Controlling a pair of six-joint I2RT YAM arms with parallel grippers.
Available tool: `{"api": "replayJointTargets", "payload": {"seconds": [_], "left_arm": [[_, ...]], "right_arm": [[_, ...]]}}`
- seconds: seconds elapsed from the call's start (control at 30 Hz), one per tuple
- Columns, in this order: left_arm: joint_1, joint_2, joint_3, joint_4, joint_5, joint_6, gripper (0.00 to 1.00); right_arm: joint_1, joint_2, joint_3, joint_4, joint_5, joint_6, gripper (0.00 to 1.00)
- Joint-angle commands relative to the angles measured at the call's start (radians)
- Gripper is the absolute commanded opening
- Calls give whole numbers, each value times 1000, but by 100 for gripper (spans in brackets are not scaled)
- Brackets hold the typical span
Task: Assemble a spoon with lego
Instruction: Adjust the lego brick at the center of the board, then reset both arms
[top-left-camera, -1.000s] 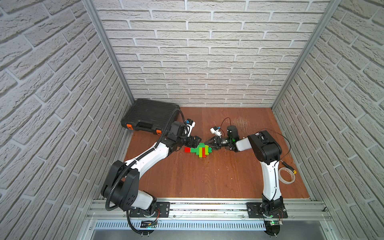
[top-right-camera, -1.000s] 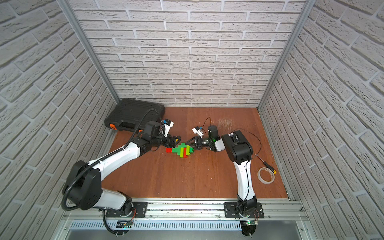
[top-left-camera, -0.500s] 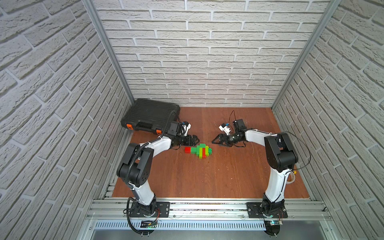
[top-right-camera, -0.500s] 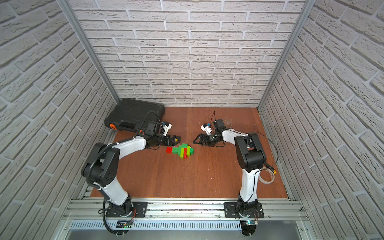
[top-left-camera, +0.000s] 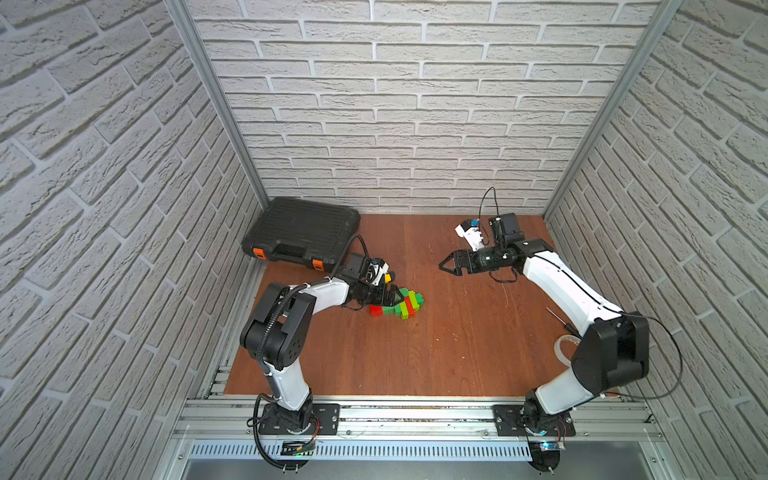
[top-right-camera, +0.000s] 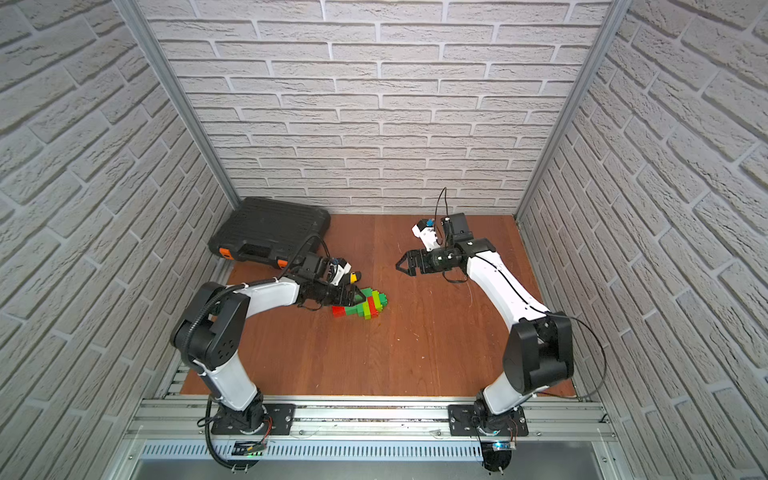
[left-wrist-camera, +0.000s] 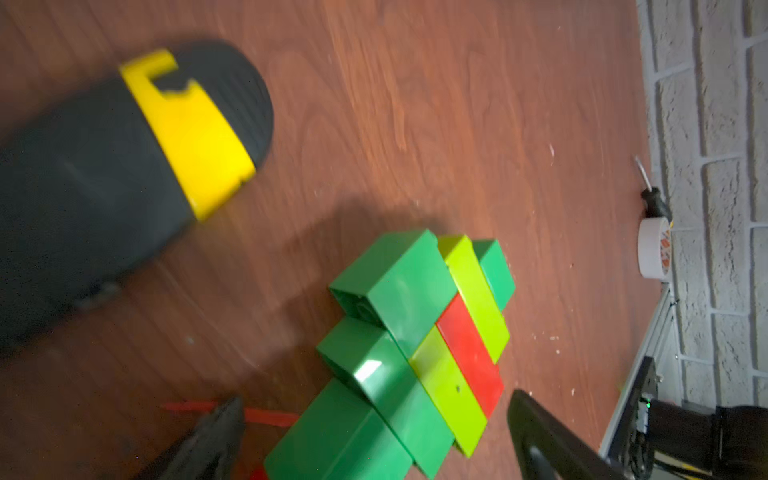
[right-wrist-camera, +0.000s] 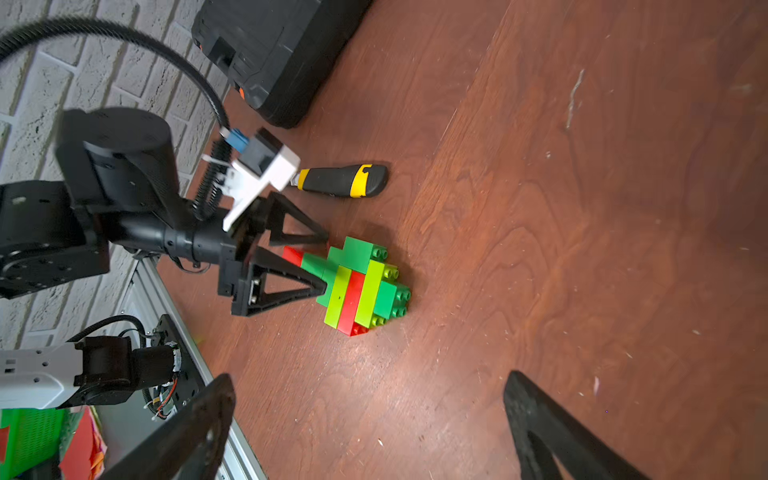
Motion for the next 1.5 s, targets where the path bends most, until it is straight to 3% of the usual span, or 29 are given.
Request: {"api": "replayJointTargets", "payload": {"seconds": [0.0, 0.27, 0.43, 0.53, 0.63, 0.73, 0.83, 0.97, 1.13, 1.23, 1.33, 1.4, 1.47], "left_arm": [[-52, -80, -77, 36, -13, -54, 98], [-297, -142, -187, 222, -121, -223, 98], [-284, -236, -216, 193, -233, -201, 98], [-201, -418, -257, 156, -367, -132, 98], [-34, -626, -297, 115, -509, -25, 98], [149, -767, -377, 209, -608, 119, 98], [306, -812, -494, 396, -636, 234, 98], [460, -692, -602, 650, -644, 239, 98], [516, -381, -597, 938, -660, 268, 98], [550, -267, -494, 868, -658, 261, 98], [522, -192, -481, 912, -586, 330, 98], [521, -144, -539, 1081, -592, 332, 98], [521, -173, -541, 1036, -581, 334, 98]], "right_arm": [[4, -84, 3, -58, 56, -13, 100], [4, -206, -58, -108, 142, -31, 100], [2, -269, -149, -66, 324, -18, 100], [1, -329, -259, 42, 518, 16, 100], [-4, -413, -407, 223, 698, 50, 100], [-9, -467, -541, 388, 875, 65, 100], [-20, -459, -633, 524, 1024, 53, 100], [-32, -408, -738, 744, 1117, 15, 100], [-48, -340, -911, 1126, 1154, -15, 100], [-66, -261, -988, 1323, 1080, -28, 100], [-69, -231, -982, 1342, 993, -27, 100], [-68, -119, -996, 1495, 926, -69, 100], [-73, -85, -926, 1385, 858, -76, 99]]}}
